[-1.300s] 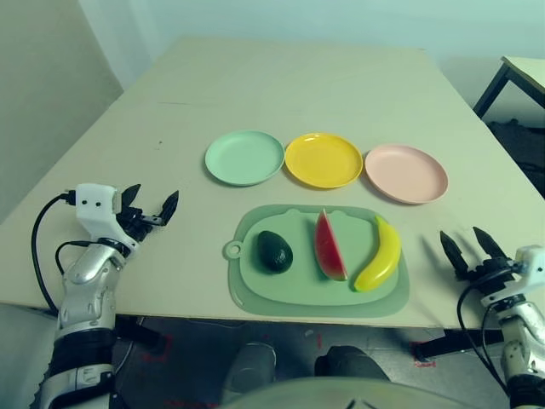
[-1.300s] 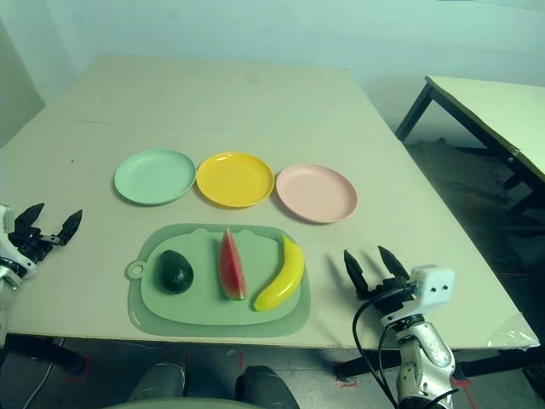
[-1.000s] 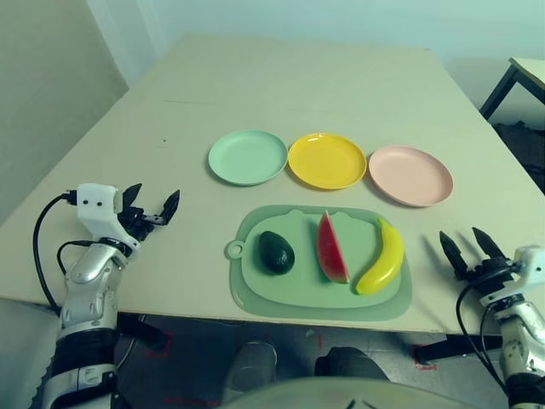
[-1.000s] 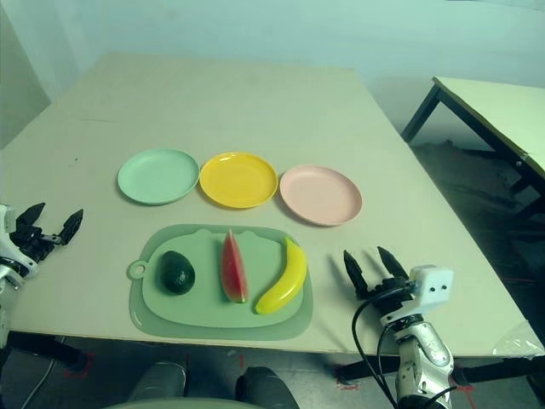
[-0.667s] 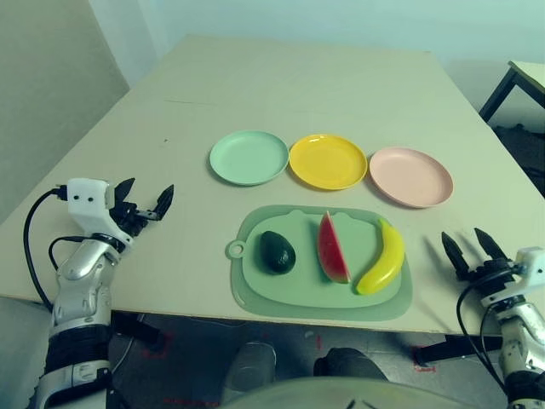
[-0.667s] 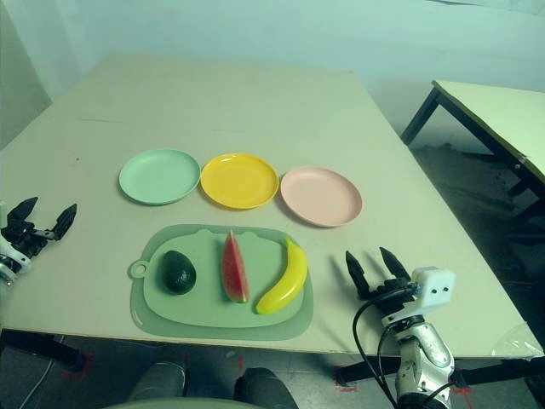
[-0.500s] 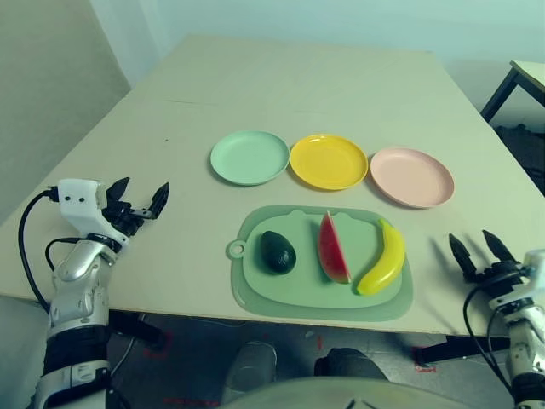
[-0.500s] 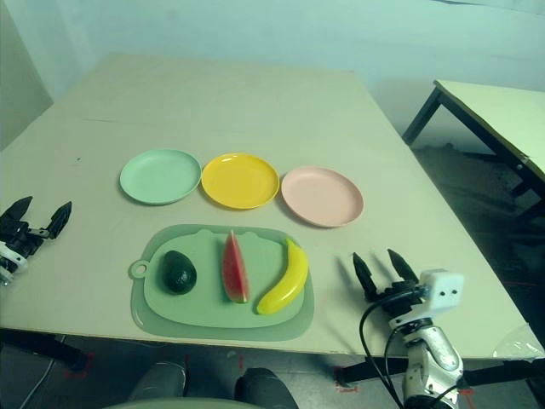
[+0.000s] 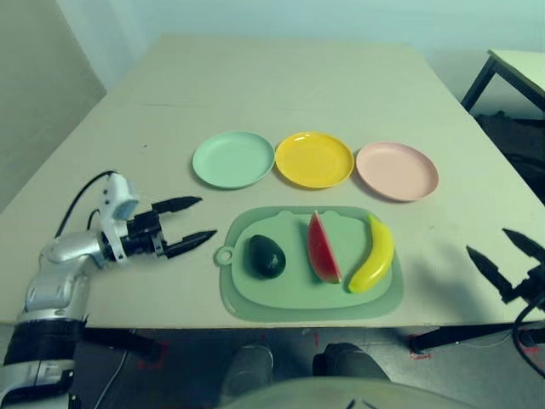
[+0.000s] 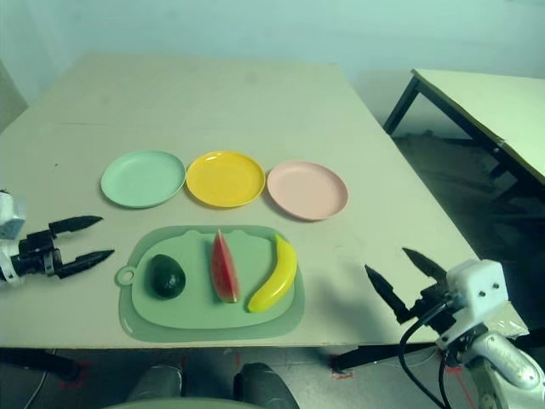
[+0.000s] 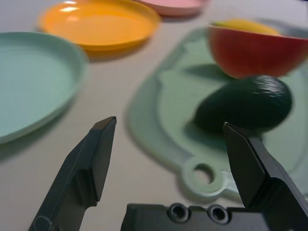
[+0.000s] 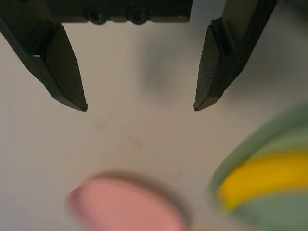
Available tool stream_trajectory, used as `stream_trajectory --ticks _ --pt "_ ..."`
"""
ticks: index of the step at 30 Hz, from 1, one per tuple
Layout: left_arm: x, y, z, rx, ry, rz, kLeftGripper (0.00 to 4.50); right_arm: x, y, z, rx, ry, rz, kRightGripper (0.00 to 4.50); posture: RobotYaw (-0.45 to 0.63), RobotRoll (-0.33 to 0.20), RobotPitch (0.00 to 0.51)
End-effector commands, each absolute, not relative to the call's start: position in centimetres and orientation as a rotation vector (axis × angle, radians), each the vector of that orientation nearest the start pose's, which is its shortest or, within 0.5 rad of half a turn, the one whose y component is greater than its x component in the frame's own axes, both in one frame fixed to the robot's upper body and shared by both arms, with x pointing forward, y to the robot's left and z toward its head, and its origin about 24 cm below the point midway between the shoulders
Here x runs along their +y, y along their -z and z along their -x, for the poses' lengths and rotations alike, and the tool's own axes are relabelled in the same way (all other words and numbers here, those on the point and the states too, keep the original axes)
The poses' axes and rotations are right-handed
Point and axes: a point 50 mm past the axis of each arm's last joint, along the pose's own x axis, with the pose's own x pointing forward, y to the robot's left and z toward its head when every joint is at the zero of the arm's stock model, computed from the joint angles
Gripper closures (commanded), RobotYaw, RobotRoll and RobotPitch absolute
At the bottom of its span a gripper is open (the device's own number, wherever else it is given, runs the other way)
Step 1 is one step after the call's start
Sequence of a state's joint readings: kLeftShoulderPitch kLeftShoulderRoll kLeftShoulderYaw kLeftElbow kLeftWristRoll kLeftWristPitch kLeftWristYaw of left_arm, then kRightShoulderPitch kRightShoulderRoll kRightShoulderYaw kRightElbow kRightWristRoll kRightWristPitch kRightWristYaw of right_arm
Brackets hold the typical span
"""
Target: Place the fruits into color-matched plates.
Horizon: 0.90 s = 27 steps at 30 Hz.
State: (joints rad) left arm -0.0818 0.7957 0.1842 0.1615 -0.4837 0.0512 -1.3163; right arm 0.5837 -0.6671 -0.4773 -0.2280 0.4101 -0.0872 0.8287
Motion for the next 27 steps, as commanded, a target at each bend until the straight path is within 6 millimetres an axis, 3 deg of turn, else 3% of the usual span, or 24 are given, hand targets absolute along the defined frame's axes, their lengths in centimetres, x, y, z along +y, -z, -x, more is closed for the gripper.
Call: stream_trajectory --ticks 1,3,6,9,12,16,21,27 --pt "28.4 -11.5 -23.5 0.161 1.096 -0.253 0.00 -29.5 -10.6 -11.5 0.262 -0.741 0.532 0.05 -0.07 0.000 0.080" --pt "28.4 -11.5 -23.5 0.162 1.100 -0.253 0.00 -29.3 -11.5 -10.9 0.271 -0.834 0.560 0.05 -0.08 0.000 0.082" --pt "28.5 -11.5 -23.5 0.164 1.112 -0.253 0.00 -27.7 -14.6 -11.4 0.212 -1.003 0.610 0.05 -0.08 0.000 0.083" --pt "28.4 -11.5 -23.5 0.162 1.116 -0.250 0.00 -25.3 -17.6 -13.7 0.144 -1.065 0.669 0.05 -0.09 0.000 0.081" --pt "28.4 -11.6 -23.5 0.155 1.111 -0.245 0.00 -23.8 -19.0 -15.2 0.154 -1.141 0.739 0.05 -0.08 0.000 0.079" --pt "28.5 -11.7 -23.3 0.150 1.089 -0.241 0.00 -22.4 -19.0 -17.2 0.215 -1.208 0.881 0.05 -0.06 0.000 0.076" --pt "28.3 -11.8 -22.7 0.180 1.103 -0.251 0.00 -21.5 -17.0 -19.5 0.328 -1.348 1.179 0.05 -0.03 0.000 0.074" --pt "27.9 -12.3 -22.1 0.228 1.152 -0.256 0.00 -20.2 -15.8 -23.1 0.338 -1.446 1.407 0.05 0.02 0.000 0.080"
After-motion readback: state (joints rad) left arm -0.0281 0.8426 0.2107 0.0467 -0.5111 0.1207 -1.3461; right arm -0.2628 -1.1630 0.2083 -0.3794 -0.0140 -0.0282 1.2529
